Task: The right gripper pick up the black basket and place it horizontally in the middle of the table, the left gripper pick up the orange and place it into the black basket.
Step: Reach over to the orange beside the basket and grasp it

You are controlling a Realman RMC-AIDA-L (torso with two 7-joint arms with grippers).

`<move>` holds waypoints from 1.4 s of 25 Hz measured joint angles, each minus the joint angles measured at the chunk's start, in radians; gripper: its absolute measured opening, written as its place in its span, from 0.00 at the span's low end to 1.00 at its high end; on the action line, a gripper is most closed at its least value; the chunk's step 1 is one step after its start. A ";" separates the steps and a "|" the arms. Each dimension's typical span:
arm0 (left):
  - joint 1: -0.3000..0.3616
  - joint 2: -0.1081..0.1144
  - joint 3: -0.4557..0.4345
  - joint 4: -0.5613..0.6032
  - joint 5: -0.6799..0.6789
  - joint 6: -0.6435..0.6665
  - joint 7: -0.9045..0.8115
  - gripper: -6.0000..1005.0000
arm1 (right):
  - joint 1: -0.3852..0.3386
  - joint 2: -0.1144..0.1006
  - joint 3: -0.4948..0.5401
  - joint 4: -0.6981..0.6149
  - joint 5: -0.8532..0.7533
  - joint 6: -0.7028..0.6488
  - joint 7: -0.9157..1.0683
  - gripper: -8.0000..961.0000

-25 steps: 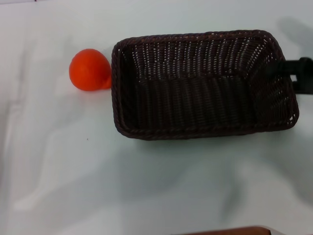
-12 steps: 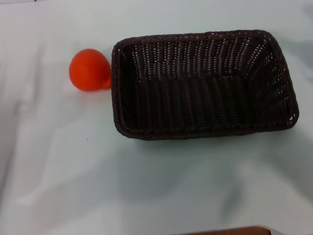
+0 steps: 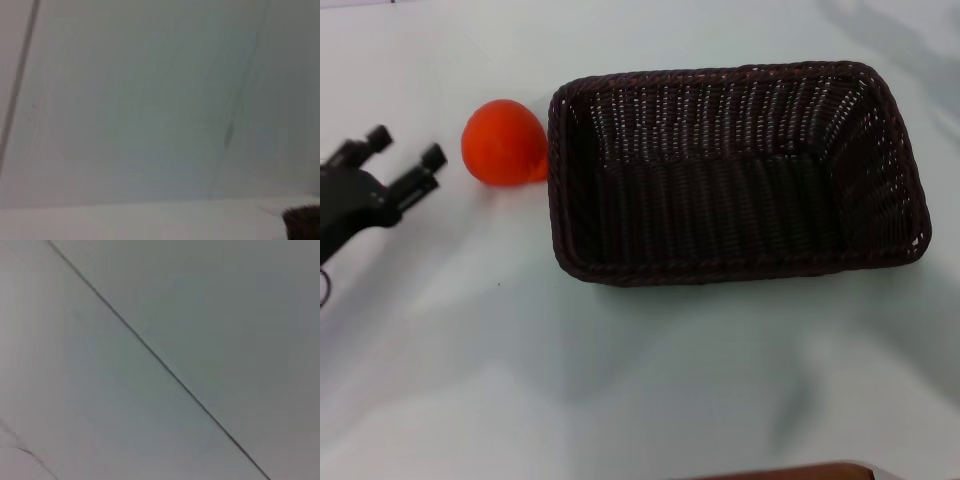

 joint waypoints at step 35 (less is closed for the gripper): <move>-0.068 -0.174 -0.103 -0.169 0.109 0.462 0.044 0.48 | 0.086 -0.006 0.243 0.519 0.286 0.143 -0.716 0.65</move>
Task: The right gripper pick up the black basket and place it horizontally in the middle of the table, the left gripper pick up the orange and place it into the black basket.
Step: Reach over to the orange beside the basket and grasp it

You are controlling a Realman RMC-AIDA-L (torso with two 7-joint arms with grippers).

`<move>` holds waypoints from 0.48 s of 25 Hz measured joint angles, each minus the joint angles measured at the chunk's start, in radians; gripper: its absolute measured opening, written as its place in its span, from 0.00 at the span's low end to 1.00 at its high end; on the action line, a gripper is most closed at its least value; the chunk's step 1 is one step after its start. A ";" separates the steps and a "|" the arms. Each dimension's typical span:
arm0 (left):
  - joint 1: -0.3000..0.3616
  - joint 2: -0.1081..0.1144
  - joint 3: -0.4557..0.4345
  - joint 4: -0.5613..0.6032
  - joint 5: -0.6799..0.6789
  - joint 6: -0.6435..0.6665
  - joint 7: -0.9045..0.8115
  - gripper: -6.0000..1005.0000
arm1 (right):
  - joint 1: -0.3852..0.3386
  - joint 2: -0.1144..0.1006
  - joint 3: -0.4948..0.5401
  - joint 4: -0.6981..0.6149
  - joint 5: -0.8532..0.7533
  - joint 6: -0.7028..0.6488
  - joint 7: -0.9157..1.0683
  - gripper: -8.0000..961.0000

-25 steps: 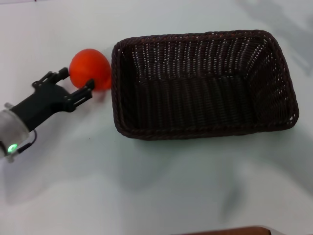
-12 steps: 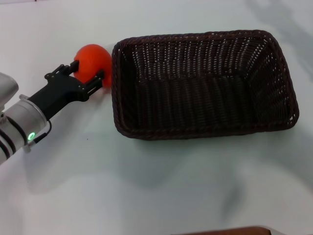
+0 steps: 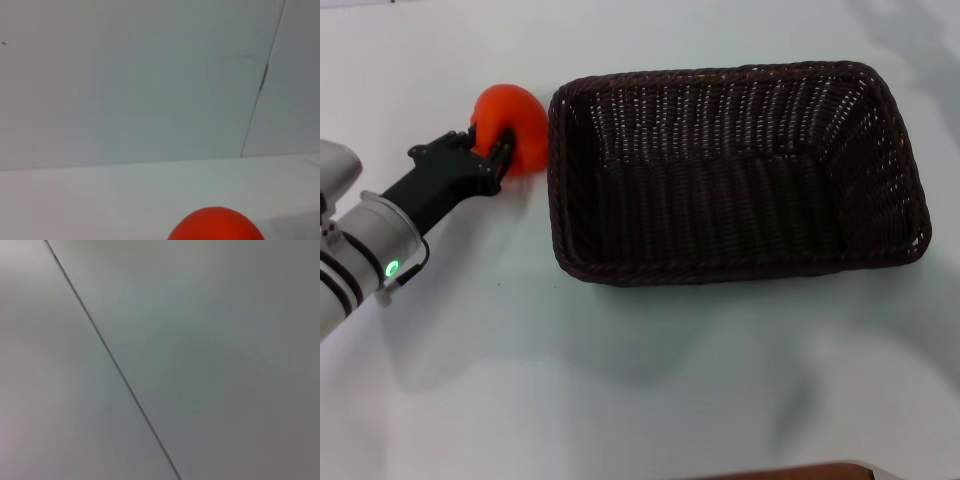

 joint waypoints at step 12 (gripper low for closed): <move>0.074 0.009 -0.101 -0.068 -0.001 -0.148 -0.017 0.28 | 0.012 -0.001 0.111 0.083 0.001 0.006 -0.033 0.63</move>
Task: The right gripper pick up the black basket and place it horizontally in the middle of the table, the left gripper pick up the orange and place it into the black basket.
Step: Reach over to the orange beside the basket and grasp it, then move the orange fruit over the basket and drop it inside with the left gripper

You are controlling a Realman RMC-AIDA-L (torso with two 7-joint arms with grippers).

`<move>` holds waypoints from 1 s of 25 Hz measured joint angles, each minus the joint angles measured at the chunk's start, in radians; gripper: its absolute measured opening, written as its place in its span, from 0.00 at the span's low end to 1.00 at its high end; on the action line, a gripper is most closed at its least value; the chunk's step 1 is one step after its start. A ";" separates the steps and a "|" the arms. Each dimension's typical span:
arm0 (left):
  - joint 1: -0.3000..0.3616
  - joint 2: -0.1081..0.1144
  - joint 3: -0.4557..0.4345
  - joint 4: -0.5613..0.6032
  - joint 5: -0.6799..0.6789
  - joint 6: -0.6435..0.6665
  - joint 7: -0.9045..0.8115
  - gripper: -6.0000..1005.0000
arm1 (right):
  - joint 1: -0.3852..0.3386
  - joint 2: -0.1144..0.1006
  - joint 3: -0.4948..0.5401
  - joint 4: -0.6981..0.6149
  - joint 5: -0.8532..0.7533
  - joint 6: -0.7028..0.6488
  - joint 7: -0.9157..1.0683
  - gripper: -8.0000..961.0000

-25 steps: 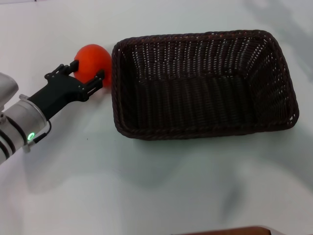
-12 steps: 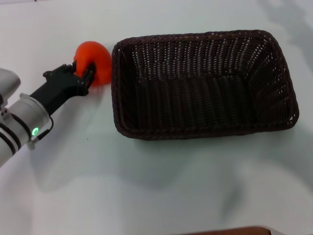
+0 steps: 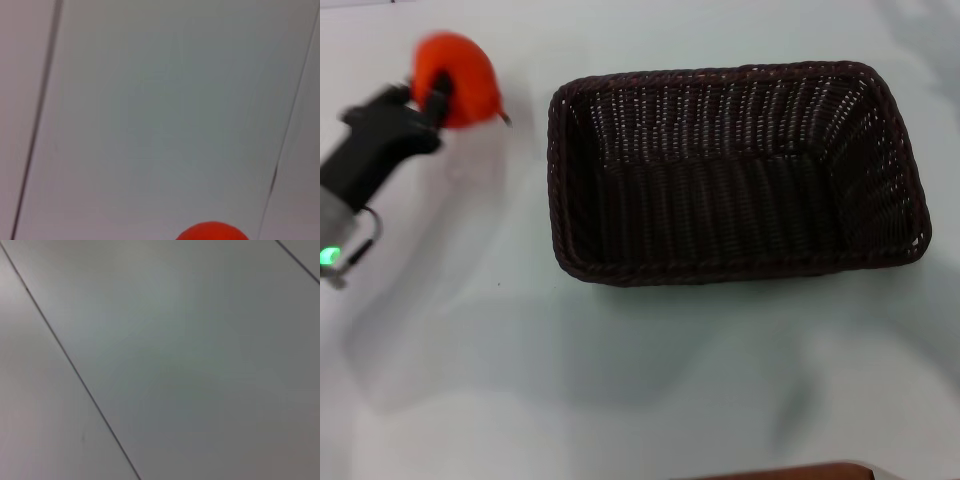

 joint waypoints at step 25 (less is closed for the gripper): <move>0.039 -0.039 0.314 -0.083 -0.001 -0.318 0.074 0.12 | 0.040 0.002 -0.022 0.054 -0.008 0.010 -0.123 0.63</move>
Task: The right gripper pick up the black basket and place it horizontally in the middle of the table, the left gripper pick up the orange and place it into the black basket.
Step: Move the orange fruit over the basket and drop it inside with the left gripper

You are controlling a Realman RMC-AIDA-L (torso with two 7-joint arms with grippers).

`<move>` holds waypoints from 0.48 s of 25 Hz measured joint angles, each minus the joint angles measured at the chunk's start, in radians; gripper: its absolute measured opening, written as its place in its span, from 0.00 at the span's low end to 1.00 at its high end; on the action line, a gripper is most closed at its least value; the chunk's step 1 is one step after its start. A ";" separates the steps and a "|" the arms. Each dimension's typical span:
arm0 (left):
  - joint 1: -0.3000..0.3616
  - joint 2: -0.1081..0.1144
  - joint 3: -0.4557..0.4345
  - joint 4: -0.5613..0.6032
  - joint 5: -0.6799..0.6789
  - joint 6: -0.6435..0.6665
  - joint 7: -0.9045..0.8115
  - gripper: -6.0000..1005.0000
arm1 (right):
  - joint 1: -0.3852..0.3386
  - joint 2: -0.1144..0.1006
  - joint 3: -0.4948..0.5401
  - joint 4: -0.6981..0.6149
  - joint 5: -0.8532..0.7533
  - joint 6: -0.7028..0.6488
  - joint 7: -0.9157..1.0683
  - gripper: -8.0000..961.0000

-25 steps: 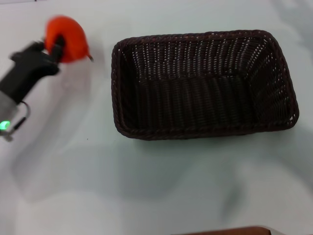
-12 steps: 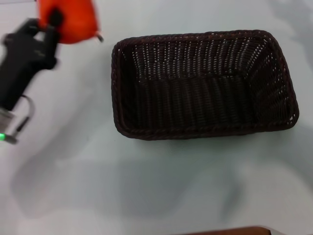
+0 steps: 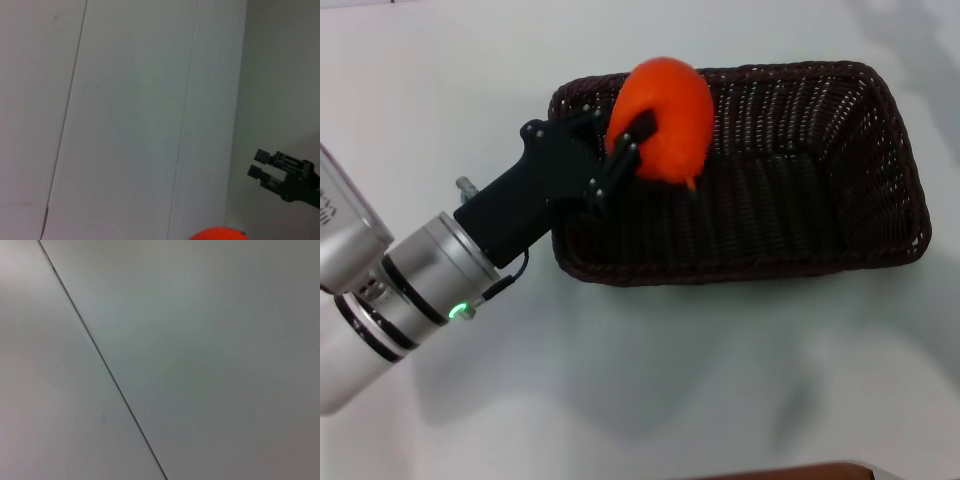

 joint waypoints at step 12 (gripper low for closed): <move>0.037 0.001 -0.048 0.021 -0.066 -0.009 0.052 0.53 | -0.016 0.000 0.038 0.066 0.006 0.009 -0.163 0.63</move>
